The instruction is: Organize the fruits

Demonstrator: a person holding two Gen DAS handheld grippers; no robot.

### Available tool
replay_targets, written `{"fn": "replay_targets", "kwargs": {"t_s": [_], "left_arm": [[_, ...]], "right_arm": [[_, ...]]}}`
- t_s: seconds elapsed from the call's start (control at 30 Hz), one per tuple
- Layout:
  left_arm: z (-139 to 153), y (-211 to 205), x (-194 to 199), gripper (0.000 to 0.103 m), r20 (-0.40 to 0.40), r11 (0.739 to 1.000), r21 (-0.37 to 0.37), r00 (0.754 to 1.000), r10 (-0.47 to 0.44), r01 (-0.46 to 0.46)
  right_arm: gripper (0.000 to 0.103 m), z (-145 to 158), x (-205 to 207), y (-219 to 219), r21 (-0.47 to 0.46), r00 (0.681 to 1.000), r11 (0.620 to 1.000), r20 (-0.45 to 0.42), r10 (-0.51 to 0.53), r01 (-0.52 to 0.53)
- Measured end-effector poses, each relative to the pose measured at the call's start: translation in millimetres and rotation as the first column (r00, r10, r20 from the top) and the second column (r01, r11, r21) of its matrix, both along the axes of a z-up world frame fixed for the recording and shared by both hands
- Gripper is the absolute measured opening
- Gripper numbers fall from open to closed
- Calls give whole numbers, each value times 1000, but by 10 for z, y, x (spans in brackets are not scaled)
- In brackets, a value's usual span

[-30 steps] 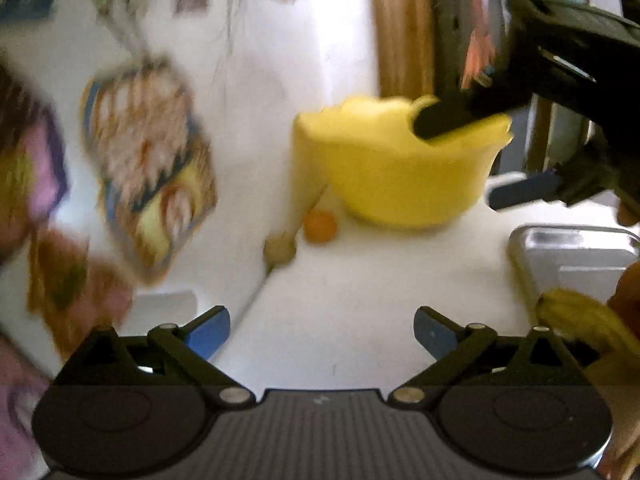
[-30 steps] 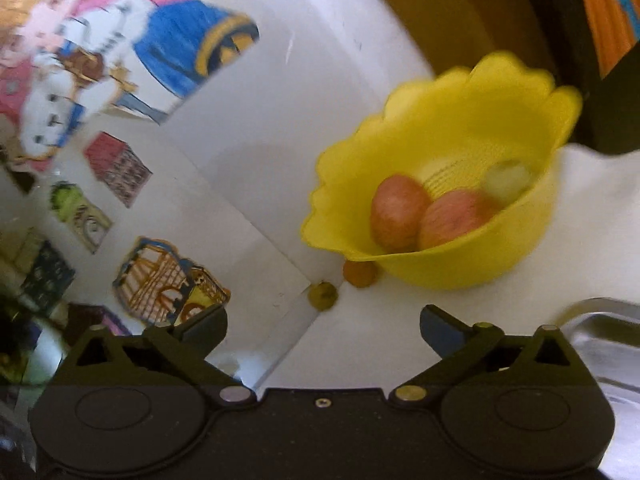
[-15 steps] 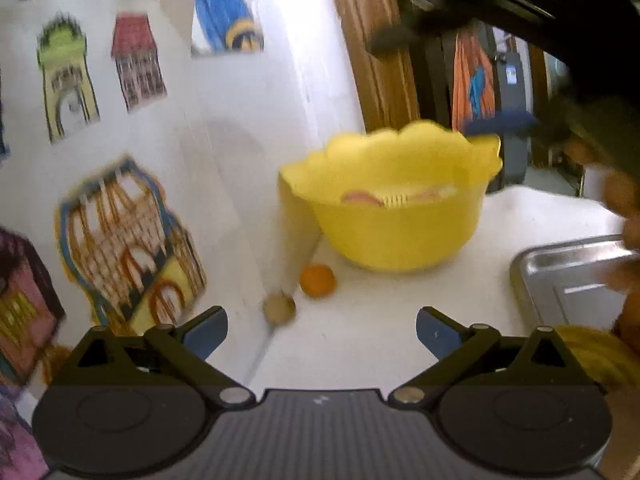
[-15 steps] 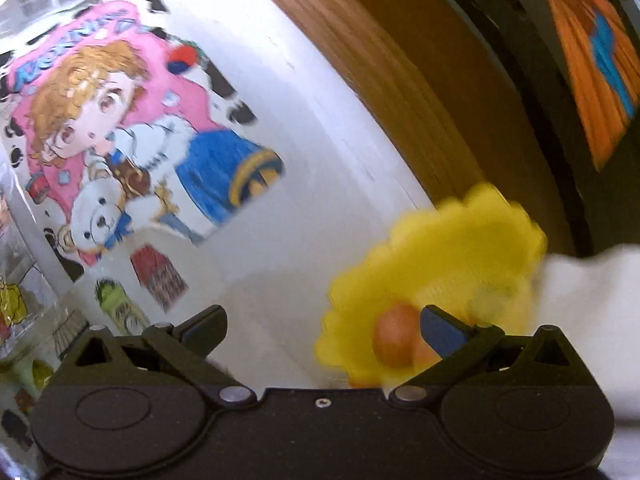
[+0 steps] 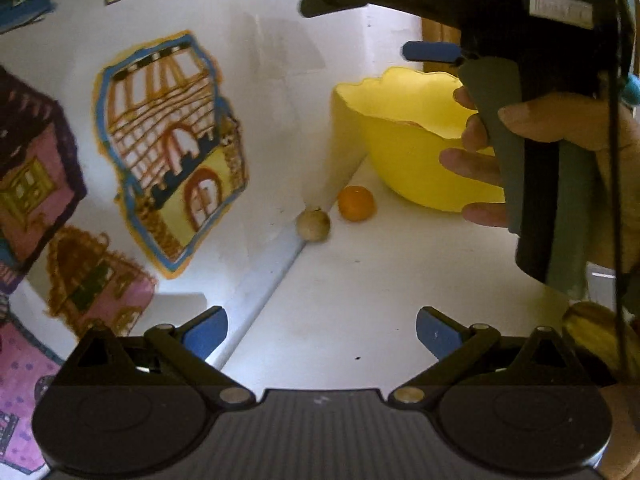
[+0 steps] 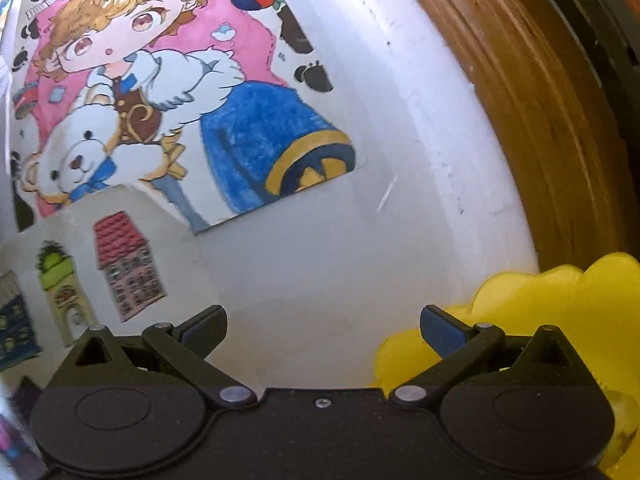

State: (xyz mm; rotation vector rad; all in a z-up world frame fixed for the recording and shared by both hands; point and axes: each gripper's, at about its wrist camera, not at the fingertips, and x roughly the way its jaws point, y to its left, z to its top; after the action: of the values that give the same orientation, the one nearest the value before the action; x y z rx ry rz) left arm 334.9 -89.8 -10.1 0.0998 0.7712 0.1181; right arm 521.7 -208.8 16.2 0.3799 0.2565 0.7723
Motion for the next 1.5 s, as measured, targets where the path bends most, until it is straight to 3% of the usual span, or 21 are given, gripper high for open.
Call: {"fn": "replay_targets", "kwargs": {"t_s": [0.2, 0.43, 0.6, 0.7, 0.77, 0.83, 0.93, 1.1, 1.17, 1.3, 1.5], "left_arm": [[23, 23, -21, 102, 1, 1000, 5, 1000, 2, -2], [23, 11, 18, 102, -2, 1000, 13, 1000, -13, 13], [30, 8, 18, 102, 7, 1000, 5, 1000, -19, 19], [24, 19, 4, 102, 22, 1000, -5, 1000, -18, 18], [10, 19, 17, 102, 41, 1000, -17, 999, -14, 15], [-8, 12, 36, 102, 65, 999, -32, 998, -5, 7], [-31, -24, 61, 102, 73, 998, -51, 997, 37, -33], [-39, -16, -5, 102, 42, 990, -93, 993, 113, -108], [-41, 41, -84, 102, 23, 986, -109, 991, 129, -126], [-59, 179, -256, 102, 15, 986, -103, 991, 137, -134], [-144, 300, -373, 102, 35, 995, -56, 996, 84, -82]], "right_arm": [[102, -68, 108, -26, -18, 995, 995, 37, -97, 97], [102, -28, 62, -196, -107, 990, 989, 110, -85, 97], [102, -17, 36, -552, -162, 989, 979, 103, -108, 124], [102, 20, -17, -686, -219, 993, 969, 52, -108, 117], [102, 71, -126, -704, -274, 997, 959, 55, -59, 72], [102, 121, -227, -632, -373, 999, 928, 49, -4, 22], [102, 219, -284, -467, -513, 992, 852, 2, 126, -107], [102, 392, -322, -151, -678, 956, 702, -3, 294, -218], [102, 435, -321, 1, -706, 944, 666, -12, 330, -242], [102, 487, -344, 258, -646, 935, 697, -77, 347, -312], [100, 282, -512, 387, -514, 947, 803, -257, 191, -301]]}}
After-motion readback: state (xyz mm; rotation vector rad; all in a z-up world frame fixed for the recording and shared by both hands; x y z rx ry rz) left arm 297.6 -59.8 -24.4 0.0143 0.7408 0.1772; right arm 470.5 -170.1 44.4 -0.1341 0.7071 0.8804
